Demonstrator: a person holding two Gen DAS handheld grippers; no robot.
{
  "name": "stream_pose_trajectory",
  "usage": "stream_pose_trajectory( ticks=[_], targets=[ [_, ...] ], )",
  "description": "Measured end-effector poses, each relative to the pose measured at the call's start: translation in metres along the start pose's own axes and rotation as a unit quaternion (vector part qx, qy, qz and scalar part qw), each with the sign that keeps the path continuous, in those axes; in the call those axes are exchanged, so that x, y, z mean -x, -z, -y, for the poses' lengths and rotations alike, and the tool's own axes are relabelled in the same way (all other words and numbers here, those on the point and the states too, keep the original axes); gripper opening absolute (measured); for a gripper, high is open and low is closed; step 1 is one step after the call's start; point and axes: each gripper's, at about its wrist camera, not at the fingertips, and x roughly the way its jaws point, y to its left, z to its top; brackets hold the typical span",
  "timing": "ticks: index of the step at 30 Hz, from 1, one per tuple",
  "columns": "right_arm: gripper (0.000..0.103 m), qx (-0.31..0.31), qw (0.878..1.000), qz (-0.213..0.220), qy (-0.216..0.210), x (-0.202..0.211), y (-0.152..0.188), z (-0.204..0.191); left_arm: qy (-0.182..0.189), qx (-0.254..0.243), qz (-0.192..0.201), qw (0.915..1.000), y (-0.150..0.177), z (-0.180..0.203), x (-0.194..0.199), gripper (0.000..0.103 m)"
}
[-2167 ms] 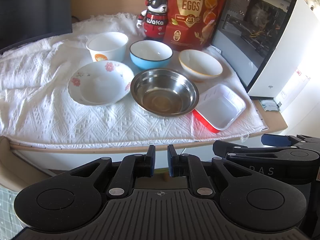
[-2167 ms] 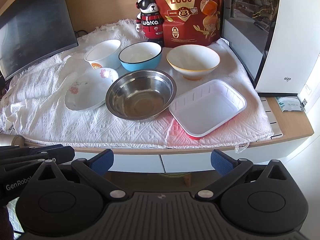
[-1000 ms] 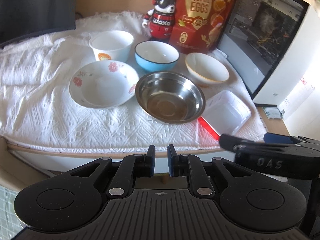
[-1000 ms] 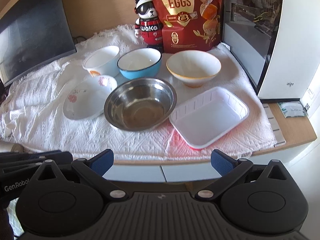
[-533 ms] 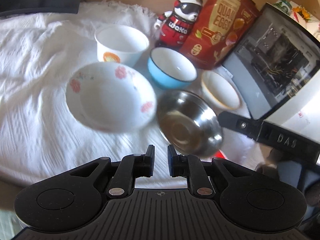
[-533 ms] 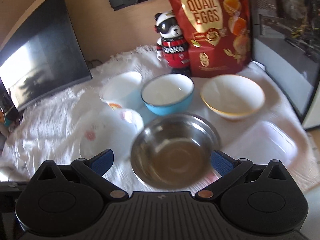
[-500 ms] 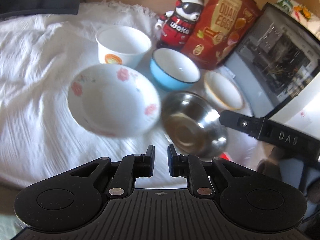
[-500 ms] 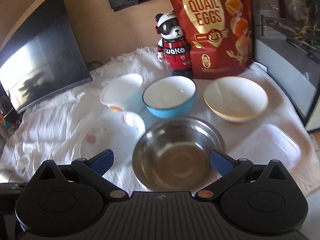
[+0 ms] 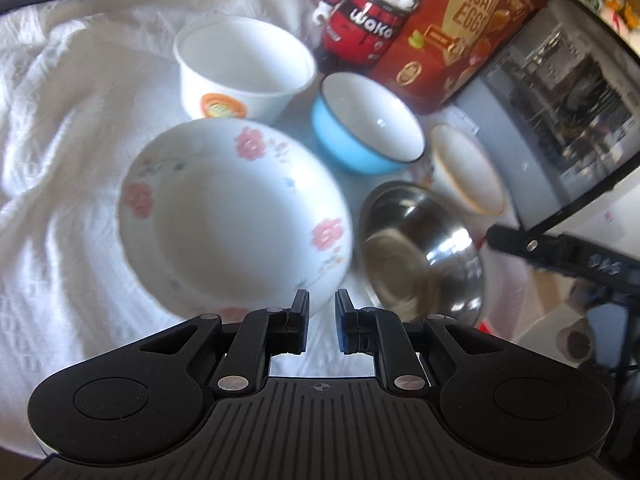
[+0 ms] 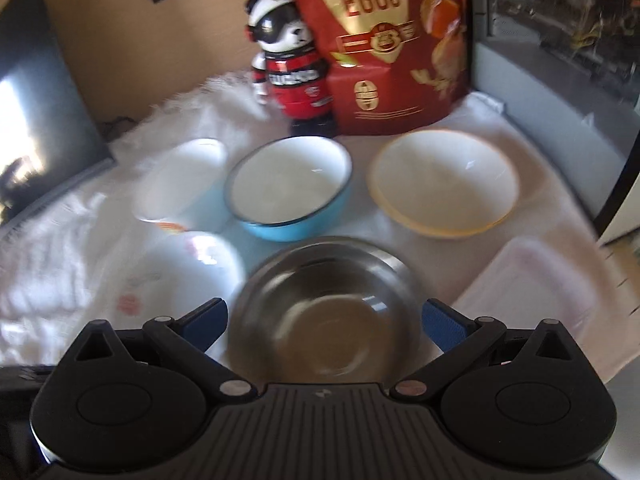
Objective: Organize plates and bowls
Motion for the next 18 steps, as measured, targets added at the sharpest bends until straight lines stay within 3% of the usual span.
stream_pose_trajectory(
  ticks=[3, 5, 10, 14, 18],
  targets=[
    [0.1, 0.012, 1.0, -0.023, -0.012, -0.009, -0.009, 0.019, -0.021, 0.016, 0.013, 0.9996, 0.0, 0.01, -0.003, 0.015],
    [0.093, 0.027, 0.999, -0.032, -0.011, -0.011, -0.013, 0.03, -0.009, 0.026, 0.021, 0.9994, 0.001, 0.018, 0.0, 0.015],
    [0.086, 0.117, 0.993, 0.009, -0.002, -0.003, -0.012, 0.05, -0.014, 0.051, 0.025, 0.9983, 0.005, 0.03, -0.013, 0.016],
    [0.071, 0.118, 0.991, -0.035, -0.041, -0.024, -0.009, 0.063, -0.014, 0.103, 0.013, 0.9945, 0.012, 0.035, -0.029, 0.016],
    [0.069, 0.131, 0.988, -0.043, -0.069, -0.042, -0.013, 0.061, -0.044, 0.106, 0.026, 0.9931, 0.009, 0.043, -0.037, 0.016]
  ],
)
